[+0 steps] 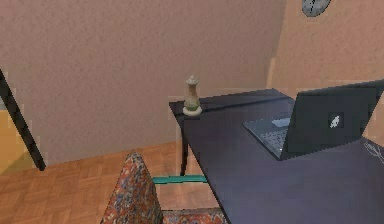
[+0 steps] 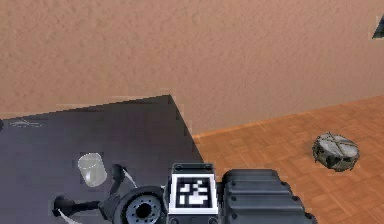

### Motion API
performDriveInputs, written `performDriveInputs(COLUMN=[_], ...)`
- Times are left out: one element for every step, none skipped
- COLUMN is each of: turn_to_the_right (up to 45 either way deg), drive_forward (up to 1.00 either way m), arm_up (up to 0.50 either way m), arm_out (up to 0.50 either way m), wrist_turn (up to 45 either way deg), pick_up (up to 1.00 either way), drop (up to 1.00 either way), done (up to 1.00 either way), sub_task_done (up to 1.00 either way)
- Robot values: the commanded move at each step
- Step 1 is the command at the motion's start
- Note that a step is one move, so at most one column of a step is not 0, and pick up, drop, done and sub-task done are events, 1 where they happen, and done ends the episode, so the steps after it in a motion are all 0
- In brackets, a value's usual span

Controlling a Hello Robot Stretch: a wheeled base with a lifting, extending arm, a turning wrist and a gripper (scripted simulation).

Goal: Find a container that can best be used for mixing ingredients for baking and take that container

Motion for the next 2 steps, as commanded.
performDriveInputs(turn_to_the_right=[0.0,0.0], drive_forward=[0.00,0.00], arm_up=[0.00,-0.24], arm_out=[0.00,0.00], wrist_turn=[24.0,0.0], pick_up=[0.00,0.00], drop=[0.00,0.00], done=[0.00,0.00], sub_task_done=[0.00,0.00])
